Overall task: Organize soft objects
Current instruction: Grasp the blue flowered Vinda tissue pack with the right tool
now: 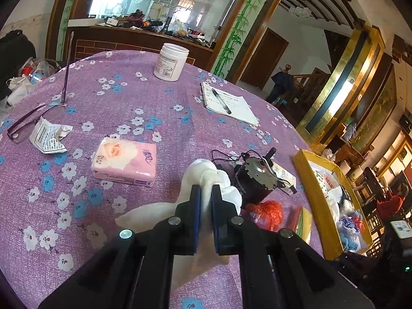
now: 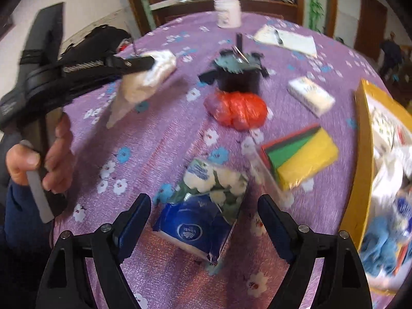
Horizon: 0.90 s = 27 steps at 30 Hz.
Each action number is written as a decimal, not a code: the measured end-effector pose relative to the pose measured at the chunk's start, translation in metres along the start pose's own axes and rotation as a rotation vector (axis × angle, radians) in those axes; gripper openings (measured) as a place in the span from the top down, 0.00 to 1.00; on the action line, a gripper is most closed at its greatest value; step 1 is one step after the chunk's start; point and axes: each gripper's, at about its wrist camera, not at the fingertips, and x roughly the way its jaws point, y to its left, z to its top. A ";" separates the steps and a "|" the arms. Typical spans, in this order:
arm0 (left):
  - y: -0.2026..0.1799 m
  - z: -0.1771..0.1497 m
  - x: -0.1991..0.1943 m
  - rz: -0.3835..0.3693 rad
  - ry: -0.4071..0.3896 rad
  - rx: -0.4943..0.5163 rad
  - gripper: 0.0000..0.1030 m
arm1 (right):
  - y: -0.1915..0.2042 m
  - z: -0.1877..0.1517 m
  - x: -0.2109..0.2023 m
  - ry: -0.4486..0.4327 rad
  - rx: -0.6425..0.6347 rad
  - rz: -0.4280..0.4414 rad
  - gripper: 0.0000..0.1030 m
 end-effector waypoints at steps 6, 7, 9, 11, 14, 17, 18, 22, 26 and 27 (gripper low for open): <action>-0.005 -0.001 -0.005 -0.013 -0.021 0.019 0.93 | -0.003 -0.004 -0.003 -0.039 0.027 0.021 0.48; -0.006 -0.001 -0.006 -0.016 -0.026 0.019 0.93 | -0.003 -0.002 -0.012 -0.073 0.030 0.023 0.48; -0.008 -0.001 -0.009 -0.028 -0.042 0.022 0.93 | -0.002 0.006 -0.033 -0.158 0.026 0.017 0.48; -0.011 -0.001 -0.011 -0.035 -0.055 0.033 0.93 | -0.004 0.016 -0.049 -0.235 0.030 0.010 0.48; -0.014 -0.002 -0.012 -0.031 -0.064 0.046 0.93 | -0.008 0.032 -0.059 -0.303 0.038 -0.008 0.48; -0.016 -0.003 -0.010 -0.022 -0.063 0.056 0.93 | -0.006 0.048 -0.051 -0.341 0.024 -0.029 0.48; -0.017 -0.003 -0.010 -0.020 -0.062 0.059 0.93 | -0.006 0.051 -0.047 -0.352 0.019 -0.048 0.48; -0.022 -0.006 -0.008 -0.001 -0.066 0.084 0.93 | -0.008 0.052 -0.030 -0.407 0.022 -0.064 0.48; -0.029 -0.009 -0.006 0.015 -0.071 0.118 0.93 | -0.022 0.050 -0.020 -0.394 0.065 -0.006 0.48; -0.030 -0.009 -0.006 0.018 -0.075 0.125 0.93 | -0.025 0.049 -0.022 -0.407 0.072 -0.004 0.48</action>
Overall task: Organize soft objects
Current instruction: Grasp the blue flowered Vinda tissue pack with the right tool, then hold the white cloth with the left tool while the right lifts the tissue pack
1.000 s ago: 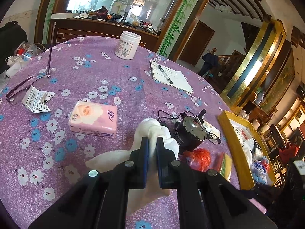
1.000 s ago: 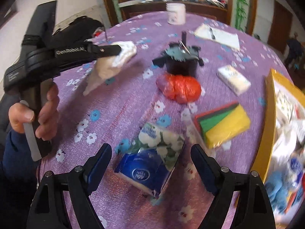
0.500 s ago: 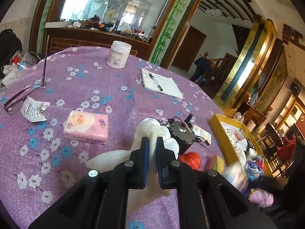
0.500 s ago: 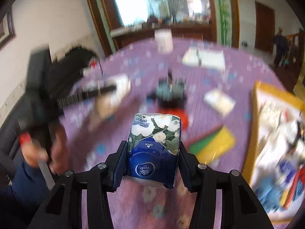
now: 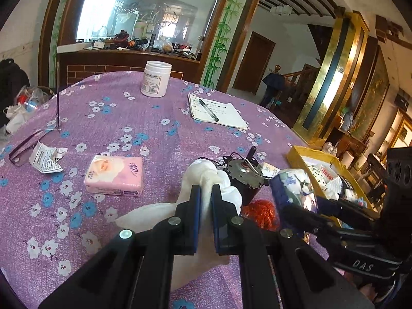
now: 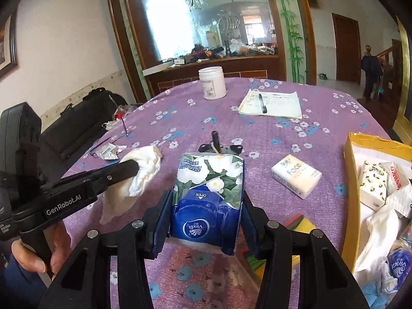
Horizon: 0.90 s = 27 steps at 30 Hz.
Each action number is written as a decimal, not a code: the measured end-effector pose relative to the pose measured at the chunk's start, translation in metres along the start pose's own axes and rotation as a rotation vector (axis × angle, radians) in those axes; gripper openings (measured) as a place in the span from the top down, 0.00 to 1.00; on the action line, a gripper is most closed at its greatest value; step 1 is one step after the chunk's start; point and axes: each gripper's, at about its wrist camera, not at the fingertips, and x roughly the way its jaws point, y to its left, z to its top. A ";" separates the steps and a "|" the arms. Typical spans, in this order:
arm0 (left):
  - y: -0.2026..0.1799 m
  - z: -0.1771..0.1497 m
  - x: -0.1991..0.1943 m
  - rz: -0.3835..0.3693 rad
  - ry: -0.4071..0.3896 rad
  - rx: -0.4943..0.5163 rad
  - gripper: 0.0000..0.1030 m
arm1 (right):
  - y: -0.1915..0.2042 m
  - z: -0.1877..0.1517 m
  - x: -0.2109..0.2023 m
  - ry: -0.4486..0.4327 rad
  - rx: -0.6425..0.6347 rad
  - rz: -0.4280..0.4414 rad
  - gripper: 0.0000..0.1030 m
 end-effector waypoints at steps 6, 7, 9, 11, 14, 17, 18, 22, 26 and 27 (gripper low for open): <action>-0.005 0.000 -0.005 0.076 -0.054 0.046 0.93 | 0.001 -0.005 -0.003 -0.016 -0.006 0.014 0.48; -0.005 0.000 -0.005 0.090 -0.060 0.049 0.93 | 0.001 -0.005 -0.002 -0.011 -0.005 0.021 0.48; -0.007 -0.001 -0.004 0.138 -0.072 0.067 0.93 | 0.002 -0.006 -0.001 -0.005 -0.012 0.032 0.48; -0.010 -0.002 0.000 0.165 -0.068 0.088 0.93 | 0.003 -0.007 -0.001 -0.006 -0.018 0.032 0.48; -0.012 -0.003 0.005 0.174 -0.054 0.108 0.93 | 0.002 -0.007 -0.001 -0.011 -0.018 0.034 0.48; -0.015 -0.003 0.007 0.192 -0.055 0.127 0.93 | 0.002 -0.006 0.000 -0.015 -0.019 0.032 0.48; -0.016 -0.003 0.007 0.200 -0.059 0.133 0.93 | 0.002 -0.006 0.000 -0.016 -0.019 0.029 0.48; -0.021 -0.005 0.008 0.235 -0.077 0.164 0.93 | 0.002 -0.007 -0.001 -0.017 -0.017 0.025 0.48; -0.023 -0.007 0.006 0.254 -0.088 0.180 0.93 | 0.001 -0.006 -0.002 -0.024 -0.014 0.023 0.48; -0.022 -0.006 0.006 0.255 -0.088 0.181 0.93 | 0.001 -0.007 -0.002 -0.024 -0.014 0.022 0.48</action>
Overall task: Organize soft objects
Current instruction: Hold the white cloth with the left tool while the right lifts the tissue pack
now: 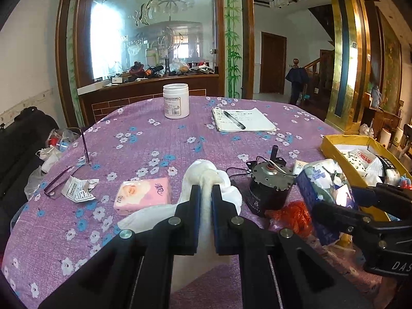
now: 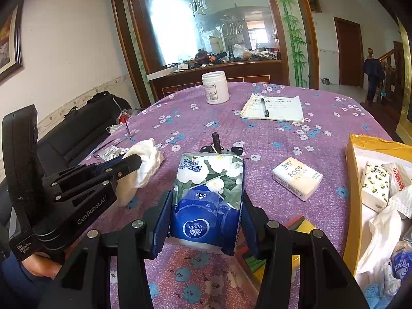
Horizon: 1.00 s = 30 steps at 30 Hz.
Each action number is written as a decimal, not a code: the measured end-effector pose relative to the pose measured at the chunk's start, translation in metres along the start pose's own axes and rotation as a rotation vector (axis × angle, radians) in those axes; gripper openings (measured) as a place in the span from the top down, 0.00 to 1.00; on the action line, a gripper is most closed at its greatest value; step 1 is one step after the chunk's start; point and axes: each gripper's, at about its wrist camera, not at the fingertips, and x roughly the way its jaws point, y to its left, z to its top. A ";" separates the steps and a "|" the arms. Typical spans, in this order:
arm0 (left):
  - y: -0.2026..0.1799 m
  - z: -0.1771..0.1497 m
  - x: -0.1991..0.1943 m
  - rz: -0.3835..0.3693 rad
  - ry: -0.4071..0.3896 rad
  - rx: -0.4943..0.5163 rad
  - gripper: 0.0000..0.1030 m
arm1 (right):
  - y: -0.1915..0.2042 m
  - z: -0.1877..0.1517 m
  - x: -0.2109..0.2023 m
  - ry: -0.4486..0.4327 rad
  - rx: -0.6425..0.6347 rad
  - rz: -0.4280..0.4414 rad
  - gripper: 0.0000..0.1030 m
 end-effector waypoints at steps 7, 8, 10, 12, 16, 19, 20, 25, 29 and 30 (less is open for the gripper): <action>0.000 0.000 0.001 0.009 0.000 0.007 0.93 | 0.000 0.000 -0.001 -0.001 0.000 0.003 0.48; 0.000 0.000 0.001 0.010 -0.001 0.008 0.93 | 0.000 0.000 -0.002 -0.004 -0.001 0.004 0.48; 0.000 0.000 0.001 0.012 -0.002 0.011 0.93 | 0.001 0.000 -0.003 -0.008 -0.003 0.004 0.48; 0.000 0.000 0.001 0.018 -0.001 0.016 0.92 | 0.001 0.000 -0.002 -0.005 -0.001 0.005 0.48; -0.001 0.000 0.001 0.021 -0.002 0.018 0.92 | 0.000 0.000 -0.002 -0.009 -0.002 0.005 0.48; -0.001 0.000 0.001 0.021 -0.002 0.019 0.92 | 0.000 0.000 -0.002 -0.004 0.000 0.008 0.48; -0.001 0.000 0.001 0.021 -0.002 0.020 0.92 | 0.000 0.000 -0.002 -0.005 0.000 0.008 0.48; -0.001 0.000 0.000 0.021 -0.003 0.020 0.92 | 0.000 0.001 -0.003 -0.007 0.002 0.009 0.48; -0.002 0.000 0.000 0.022 -0.006 0.022 0.92 | 0.000 0.001 -0.003 -0.009 0.001 0.009 0.48; -0.002 0.000 0.000 0.022 -0.005 0.022 0.92 | -0.001 0.001 -0.004 -0.012 0.001 0.010 0.48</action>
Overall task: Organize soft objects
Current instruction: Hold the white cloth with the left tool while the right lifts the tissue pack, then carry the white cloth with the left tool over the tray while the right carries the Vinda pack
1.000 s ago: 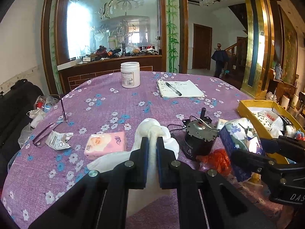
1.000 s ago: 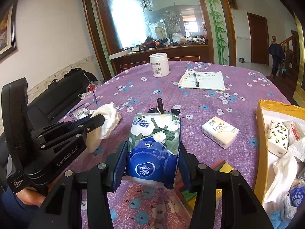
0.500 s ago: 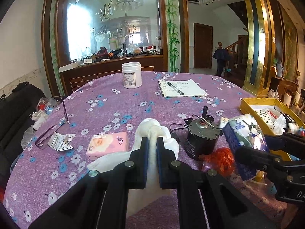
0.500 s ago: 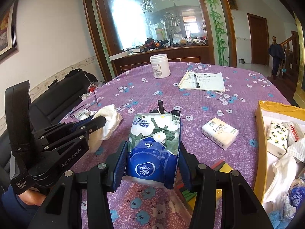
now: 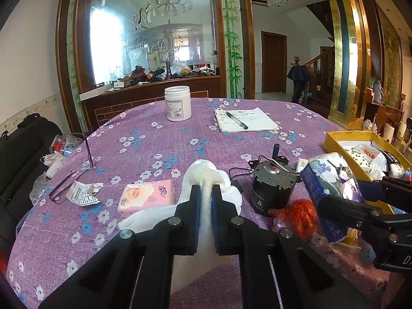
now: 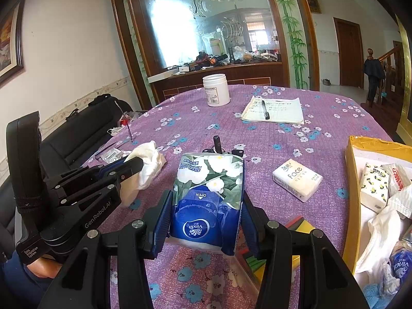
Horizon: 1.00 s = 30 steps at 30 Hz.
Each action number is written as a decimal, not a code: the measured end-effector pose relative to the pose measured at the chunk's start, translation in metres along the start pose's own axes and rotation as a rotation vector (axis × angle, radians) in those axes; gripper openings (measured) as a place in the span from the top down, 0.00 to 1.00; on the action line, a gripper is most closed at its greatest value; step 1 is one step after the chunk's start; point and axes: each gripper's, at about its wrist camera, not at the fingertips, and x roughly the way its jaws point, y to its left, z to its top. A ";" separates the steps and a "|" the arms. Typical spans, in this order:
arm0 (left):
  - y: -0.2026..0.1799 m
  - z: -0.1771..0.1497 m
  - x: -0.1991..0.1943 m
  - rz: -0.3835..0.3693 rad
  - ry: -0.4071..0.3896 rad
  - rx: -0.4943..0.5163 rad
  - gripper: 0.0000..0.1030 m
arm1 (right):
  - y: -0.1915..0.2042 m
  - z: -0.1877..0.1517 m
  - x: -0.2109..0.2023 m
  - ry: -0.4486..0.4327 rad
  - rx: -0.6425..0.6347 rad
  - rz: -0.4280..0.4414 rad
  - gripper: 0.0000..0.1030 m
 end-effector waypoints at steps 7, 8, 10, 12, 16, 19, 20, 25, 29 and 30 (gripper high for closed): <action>0.003 0.006 -0.010 -0.034 -0.032 -0.007 0.92 | -0.005 0.003 -0.006 -0.031 0.014 -0.014 0.48; 0.004 0.007 -0.012 -0.045 -0.043 -0.007 0.92 | -0.006 0.002 -0.008 -0.035 0.017 -0.020 0.48; 0.002 0.006 -0.016 -0.066 -0.055 -0.005 0.92 | -0.013 0.004 -0.011 -0.046 0.044 -0.034 0.48; 0.001 0.006 -0.018 -0.088 -0.065 -0.005 0.92 | -0.020 0.007 -0.014 -0.050 0.078 -0.042 0.48; 0.001 0.007 -0.019 -0.134 -0.059 -0.028 0.92 | -0.039 0.007 -0.032 -0.074 0.176 -0.027 0.48; -0.002 0.010 -0.021 -0.154 -0.042 -0.030 0.92 | -0.051 0.003 -0.052 -0.098 0.212 -0.041 0.48; -0.006 0.010 -0.024 -0.159 -0.044 -0.023 0.92 | -0.055 0.003 -0.056 -0.103 0.221 -0.042 0.48; -0.036 0.025 -0.036 -0.241 -0.029 0.003 0.92 | -0.087 0.002 -0.088 -0.157 0.278 -0.073 0.48; -0.081 0.044 -0.041 -0.357 -0.006 0.030 0.92 | -0.119 0.004 -0.113 -0.189 0.328 -0.119 0.48; -0.090 0.047 -0.041 -0.378 0.000 0.033 0.92 | -0.127 0.006 -0.119 -0.195 0.336 -0.137 0.48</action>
